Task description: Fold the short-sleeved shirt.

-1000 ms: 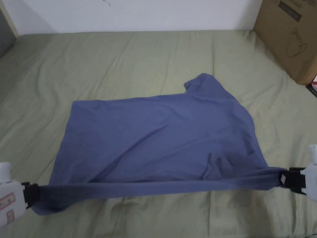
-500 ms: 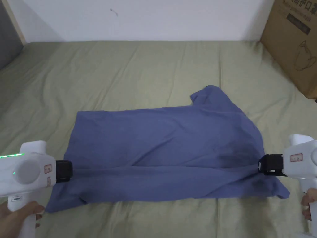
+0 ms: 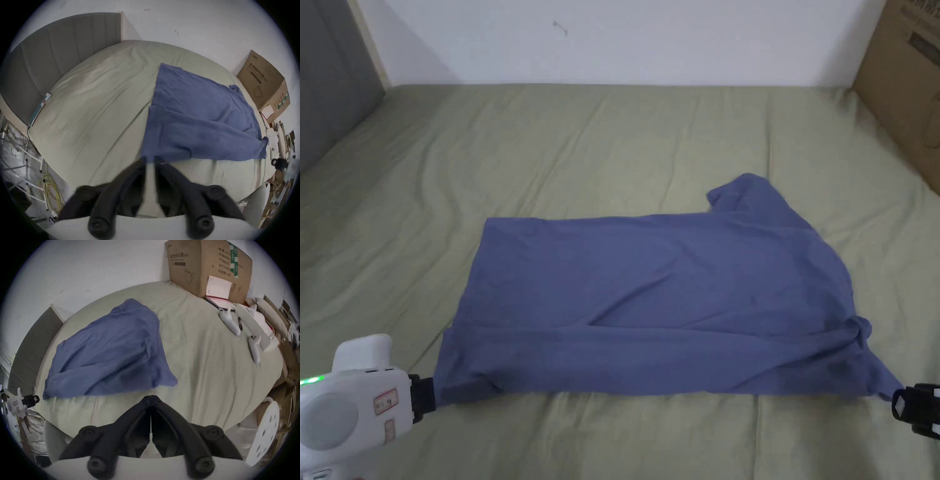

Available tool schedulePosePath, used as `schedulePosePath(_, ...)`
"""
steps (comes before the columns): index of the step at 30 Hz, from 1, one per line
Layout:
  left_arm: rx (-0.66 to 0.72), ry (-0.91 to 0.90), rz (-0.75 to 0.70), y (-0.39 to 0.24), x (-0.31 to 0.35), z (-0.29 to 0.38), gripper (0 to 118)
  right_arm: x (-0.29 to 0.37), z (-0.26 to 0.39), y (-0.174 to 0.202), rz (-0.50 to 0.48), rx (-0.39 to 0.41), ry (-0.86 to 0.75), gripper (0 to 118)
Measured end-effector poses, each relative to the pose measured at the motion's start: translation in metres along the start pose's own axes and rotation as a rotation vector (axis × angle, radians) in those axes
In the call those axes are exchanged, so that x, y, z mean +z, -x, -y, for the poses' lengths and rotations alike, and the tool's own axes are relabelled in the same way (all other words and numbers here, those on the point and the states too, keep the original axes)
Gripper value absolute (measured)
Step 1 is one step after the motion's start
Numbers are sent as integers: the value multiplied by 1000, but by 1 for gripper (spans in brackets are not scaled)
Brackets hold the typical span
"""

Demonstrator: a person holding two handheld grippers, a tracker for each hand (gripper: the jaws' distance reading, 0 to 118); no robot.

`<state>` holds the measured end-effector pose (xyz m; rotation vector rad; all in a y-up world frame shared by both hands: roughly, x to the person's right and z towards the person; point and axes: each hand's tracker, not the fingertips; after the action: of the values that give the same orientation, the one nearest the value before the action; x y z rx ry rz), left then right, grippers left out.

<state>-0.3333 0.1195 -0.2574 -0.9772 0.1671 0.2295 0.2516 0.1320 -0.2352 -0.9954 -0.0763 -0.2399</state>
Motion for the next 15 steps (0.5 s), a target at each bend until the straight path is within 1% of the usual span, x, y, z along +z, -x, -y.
schedulePosePath(1, 11, 7, -7, 3, -4, -3, 65, 0, 2, -1, -1, 0, 2, 0)
schedulePosePath(2, 36, 2, 16, 3, -12, -6, 77, 1, 5, -2, 3, -8, 1, 0)
schedulePosePath(4, 48, 46, 7, -1, -27, -12, 77, 0, 9, -6, -3, -27, 9, 0)
schedulePosePath(7, 42, 106, 43, -6, -53, -8, 76, -3, 14, -7, 4, -34, 25, 0)
schedulePosePath(8, 19, 143, 34, -8, -66, -4, 65, -5, 16, -8, 9, -31, 35, 0)
schedulePosePath(9, -24, 149, -89, -14, -66, -1, 48, -7, 17, -9, 9, -26, 45, 0)
schedulePosePath(10, -51, 98, -68, -16, -58, -5, 43, -8, 18, -9, 11, -24, 51, 0)
schedulePosePath(11, -47, 106, -37, -14, -62, -7, 35, -8, 18, -9, 10, -21, 53, 0)
schedulePosePath(12, -53, 103, -36, -13, -57, -10, 10, -10, 17, -9, -5, -5, 51, 0)
schedulePosePath(13, -35, 95, 47, -15, -58, -13, 6, -10, 13, -7, -6, 13, 44, 2)
schedulePosePath(14, -32, 116, 12, -19, -55, -16, 6, -12, 8, -5, 8, 38, 28, 10)
schedulePosePath(15, -45, 128, -5, -24, -49, -15, 6, -15, 3, -4, 34, 61, 1, 40)
